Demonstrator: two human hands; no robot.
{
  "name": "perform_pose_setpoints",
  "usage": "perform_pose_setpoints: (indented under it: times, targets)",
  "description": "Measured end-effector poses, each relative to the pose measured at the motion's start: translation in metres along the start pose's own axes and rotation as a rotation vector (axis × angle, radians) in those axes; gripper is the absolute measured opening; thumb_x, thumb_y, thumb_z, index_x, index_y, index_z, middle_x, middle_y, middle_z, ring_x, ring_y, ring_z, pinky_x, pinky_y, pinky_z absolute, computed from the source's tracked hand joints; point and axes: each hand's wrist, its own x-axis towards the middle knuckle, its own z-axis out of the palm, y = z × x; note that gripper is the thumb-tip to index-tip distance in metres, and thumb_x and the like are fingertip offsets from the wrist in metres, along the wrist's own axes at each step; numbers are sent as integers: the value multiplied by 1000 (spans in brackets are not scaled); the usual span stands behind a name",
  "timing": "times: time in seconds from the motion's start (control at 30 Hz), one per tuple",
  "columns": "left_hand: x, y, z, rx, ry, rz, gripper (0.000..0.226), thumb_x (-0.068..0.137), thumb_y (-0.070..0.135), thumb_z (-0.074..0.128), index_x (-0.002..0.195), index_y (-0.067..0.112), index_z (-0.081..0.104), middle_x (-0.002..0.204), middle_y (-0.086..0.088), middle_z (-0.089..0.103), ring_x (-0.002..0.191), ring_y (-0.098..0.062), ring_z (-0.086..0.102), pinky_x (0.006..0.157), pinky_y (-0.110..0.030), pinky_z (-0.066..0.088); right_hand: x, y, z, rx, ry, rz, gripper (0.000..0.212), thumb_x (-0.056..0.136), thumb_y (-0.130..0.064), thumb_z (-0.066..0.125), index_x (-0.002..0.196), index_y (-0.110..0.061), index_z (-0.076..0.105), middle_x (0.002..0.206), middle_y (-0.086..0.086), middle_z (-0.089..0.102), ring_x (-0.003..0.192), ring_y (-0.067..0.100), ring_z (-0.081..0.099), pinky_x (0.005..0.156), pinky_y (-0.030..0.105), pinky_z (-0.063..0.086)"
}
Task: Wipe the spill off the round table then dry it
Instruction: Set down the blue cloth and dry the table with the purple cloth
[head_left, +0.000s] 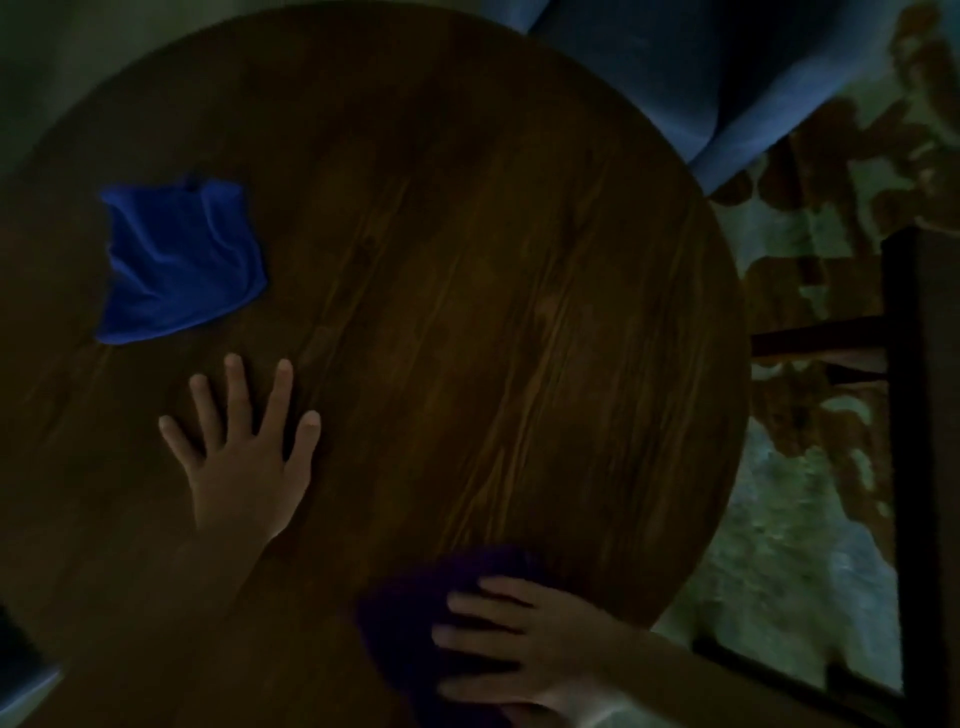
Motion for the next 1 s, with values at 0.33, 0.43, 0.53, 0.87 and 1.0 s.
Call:
perform_pose_setpoints:
  times: [0.33, 0.43, 0.53, 0.87, 1.0]
  targets:
    - [-36, -54, -33, -73, -59, 28, 77, 92, 76, 8, 162, 44, 0, 172, 3, -14, 157, -22, -19, 125, -56, -8, 22, 182, -74, 140, 371, 1473, 71, 99, -58, 21, 164, -30, 26, 173, 6, 20, 160, 31, 16, 129, 51, 14]
    - [-59, -91, -27, -98, -81, -59, 77, 93, 73, 8, 163, 43, -1, 172, 1, -14, 157, -24, -16, 125, -58, -6, 88, 174, -83, 151, 379, 1495, 73, 99, -60, 17, 165, -29, 22, 173, 5, 20, 160, 30, 14, 129, 51, 12]
    - [-72, -123, -20, -85, -60, -91, 73, 97, 68, 11, 164, 40, 1, 170, 0, -17, 157, -25, -16, 125, -57, -8, 149, 149, -87, 135, 323, 1335, 73, 96, -58, 21, 163, -30, 28, 171, 5, 27, 159, 30, 21, 127, 50, 15]
    - [-88, -146, -4, -75, -7, -56, 66, 101, 64, 7, 163, 40, 4, 172, -3, -11, 157, -28, -13, 125, -56, -7, 306, 23, -87, 68, 163, 757, 67, 100, -55, 31, 158, -25, 43, 164, 11, 41, 153, 37, 36, 124, 54, 27]
    - [-95, -147, -3, -83, 0, -34, 67, 101, 64, 6, 163, 39, 7, 172, -5, -5, 158, -29, -10, 125, -56, -6, 311, 19, -87, 43, 116, 674, 69, 101, -57, 28, 161, -26, 36, 168, 10, 34, 156, 36, 29, 126, 53, 21]
